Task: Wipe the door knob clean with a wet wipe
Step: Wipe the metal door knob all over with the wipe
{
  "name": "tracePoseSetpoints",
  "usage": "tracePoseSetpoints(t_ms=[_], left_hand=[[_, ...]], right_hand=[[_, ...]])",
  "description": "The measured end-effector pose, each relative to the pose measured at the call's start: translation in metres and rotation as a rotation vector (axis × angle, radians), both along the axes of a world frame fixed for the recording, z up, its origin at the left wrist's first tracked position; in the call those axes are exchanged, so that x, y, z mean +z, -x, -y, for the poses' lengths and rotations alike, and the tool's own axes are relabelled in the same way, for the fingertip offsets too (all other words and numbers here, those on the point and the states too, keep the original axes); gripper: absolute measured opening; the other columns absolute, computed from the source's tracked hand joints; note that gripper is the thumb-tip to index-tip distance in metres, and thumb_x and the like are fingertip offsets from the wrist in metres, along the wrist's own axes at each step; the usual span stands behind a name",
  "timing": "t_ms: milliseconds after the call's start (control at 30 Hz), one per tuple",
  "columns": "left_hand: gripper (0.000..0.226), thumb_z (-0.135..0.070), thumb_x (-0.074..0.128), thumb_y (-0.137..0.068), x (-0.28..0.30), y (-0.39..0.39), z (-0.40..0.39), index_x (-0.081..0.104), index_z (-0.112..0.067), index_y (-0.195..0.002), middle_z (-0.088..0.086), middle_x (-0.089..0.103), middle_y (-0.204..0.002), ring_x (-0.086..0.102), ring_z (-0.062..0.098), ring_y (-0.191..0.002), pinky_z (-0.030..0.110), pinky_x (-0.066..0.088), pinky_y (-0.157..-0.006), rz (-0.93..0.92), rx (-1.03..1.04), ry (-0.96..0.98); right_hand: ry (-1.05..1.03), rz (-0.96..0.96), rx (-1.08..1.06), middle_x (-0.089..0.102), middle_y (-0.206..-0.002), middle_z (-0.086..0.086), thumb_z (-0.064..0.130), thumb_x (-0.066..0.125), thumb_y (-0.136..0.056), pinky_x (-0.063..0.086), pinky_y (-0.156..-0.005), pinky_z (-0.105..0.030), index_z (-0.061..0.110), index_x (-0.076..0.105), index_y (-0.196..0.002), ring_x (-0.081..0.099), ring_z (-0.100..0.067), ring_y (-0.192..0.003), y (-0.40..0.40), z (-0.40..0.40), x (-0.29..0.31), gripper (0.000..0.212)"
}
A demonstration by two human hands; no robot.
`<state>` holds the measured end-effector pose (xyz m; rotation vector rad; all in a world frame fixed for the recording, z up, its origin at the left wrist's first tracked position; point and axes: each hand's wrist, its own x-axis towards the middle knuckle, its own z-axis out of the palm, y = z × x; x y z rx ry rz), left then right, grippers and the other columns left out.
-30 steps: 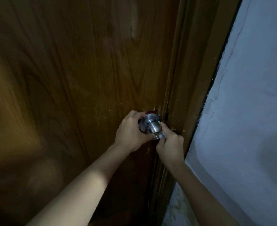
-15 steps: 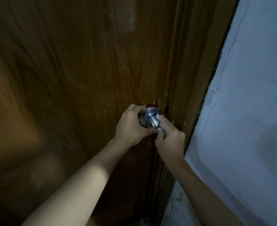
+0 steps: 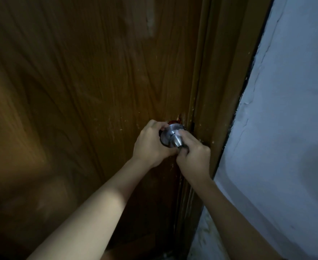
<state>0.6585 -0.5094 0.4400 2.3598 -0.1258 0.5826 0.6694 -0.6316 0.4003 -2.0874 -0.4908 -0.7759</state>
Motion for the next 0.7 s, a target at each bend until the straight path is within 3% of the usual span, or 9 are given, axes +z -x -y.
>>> tracePoseSetpoints(t_ms=[67, 133, 267, 300, 367, 433, 500, 567, 700], left_hand=[[0.074, -0.033, 0.085, -0.053, 0.001, 0.001, 0.0, 0.055, -0.015, -0.118, -0.002, 0.053, -0.11, 0.048, 0.01, -0.092, 0.03, 0.049, -0.078, -0.005, -0.001, -0.002], [0.075, -0.035, 0.086, -0.052, 0.001, 0.002, 0.0, 0.055, -0.015, -0.118, -0.004, 0.051, -0.108, 0.046, 0.009, -0.089, 0.027, 0.047, -0.074, -0.006, -0.005, 0.003], [0.072, -0.034, 0.085, -0.054, 0.001, 0.0, 0.0, 0.055, -0.015, -0.117, -0.001, 0.053, -0.11, 0.046, 0.008, -0.089, 0.023, 0.042, -0.071, 0.0, -0.008, -0.001], [0.072, -0.033, 0.085, -0.054, 0.001, 0.0, 0.0, 0.055, -0.015, -0.116, -0.001, 0.053, -0.11, 0.046, 0.008, -0.088, 0.023, 0.041, -0.07, -0.004, -0.009, -0.002], [0.073, -0.033, 0.086, -0.053, 0.0, 0.0, 0.0, 0.055, -0.015, -0.116, -0.001, 0.052, -0.109, 0.045, 0.009, -0.087, 0.023, 0.041, -0.07, -0.003, -0.008, -0.001], [0.075, -0.034, 0.086, -0.052, 0.0, 0.0, 0.0, 0.055, -0.015, -0.118, -0.003, 0.05, -0.108, 0.045, 0.009, -0.088, 0.024, 0.043, -0.072, -0.006, 0.001, 0.0], [0.076, -0.033, 0.086, -0.052, 0.001, 0.0, 0.0, 0.054, -0.016, -0.119, -0.006, 0.049, -0.107, 0.045, 0.009, -0.09, 0.025, 0.044, -0.074, -0.012, 0.007, 0.003], [0.076, -0.032, 0.086, -0.052, 0.001, -0.001, -0.001, 0.054, -0.016, -0.119, -0.008, 0.047, -0.106, 0.045, 0.009, -0.09, 0.025, 0.043, -0.073, -0.013, 0.001, 0.007], [0.073, -0.03, 0.085, -0.055, 0.0, 0.0, -0.001, 0.054, -0.016, -0.119, -0.007, 0.047, -0.106, 0.046, 0.009, -0.092, 0.025, 0.044, -0.074, -0.011, -0.01, 0.015]], right_hand=[[-0.11, -0.157, -0.045, 0.071, -0.097, -0.016, -0.009, 0.05, -0.077, 0.03, -0.07, 0.012, 0.003, 0.059, -0.119, 0.067, -0.025, -0.091, 0.003, 0.002, -0.003, 0.044], [-0.143, -0.197, -0.062, 0.071, -0.095, -0.016, -0.012, 0.05, -0.077, 0.031, -0.063, 0.012, 0.001, 0.056, -0.121, 0.067, -0.022, -0.086, 0.009, 0.004, -0.008, 0.046], [-0.104, -0.029, 0.004, 0.06, -0.122, -0.016, -0.016, 0.048, -0.074, 0.032, -0.093, 0.002, -0.003, 0.054, -0.122, 0.055, -0.018, -0.115, 0.011, 0.001, -0.005, 0.049], [-0.096, -0.068, 0.033, 0.063, -0.118, -0.01, -0.015, 0.049, -0.076, 0.035, -0.091, 0.001, -0.001, 0.055, -0.121, 0.056, -0.009, -0.112, 0.009, 0.002, -0.004, 0.048], [-0.184, -0.274, 0.072, 0.069, -0.089, 0.003, -0.007, 0.056, -0.078, 0.047, -0.067, -0.007, 0.005, 0.065, -0.105, 0.059, 0.012, -0.079, 0.007, 0.006, -0.005, 0.031], [-0.385, -0.529, 0.137, 0.064, -0.068, 0.003, -0.004, 0.062, -0.076, 0.046, -0.057, -0.021, 0.009, 0.068, -0.087, 0.057, 0.005, -0.059, 0.008, 0.008, -0.006, 0.017], [-0.695, -0.741, 0.22, 0.069, -0.08, -0.006, -0.01, 0.056, -0.076, 0.054, -0.071, -0.033, 0.01, 0.068, -0.088, 0.065, -0.011, -0.077, 0.005, 0.008, 0.0, 0.027], [-0.963, -0.898, 0.336, 0.068, -0.097, -0.012, -0.017, 0.046, -0.078, 0.052, -0.087, -0.035, 0.006, 0.065, -0.097, 0.065, -0.023, -0.094, 0.004, 0.008, 0.009, 0.035], [-1.078, -1.028, 0.463, 0.063, -0.105, -0.016, -0.018, 0.04, -0.08, 0.05, -0.09, -0.035, 0.001, 0.06, -0.099, 0.063, -0.025, -0.099, 0.008, 0.012, 0.012, 0.034]])
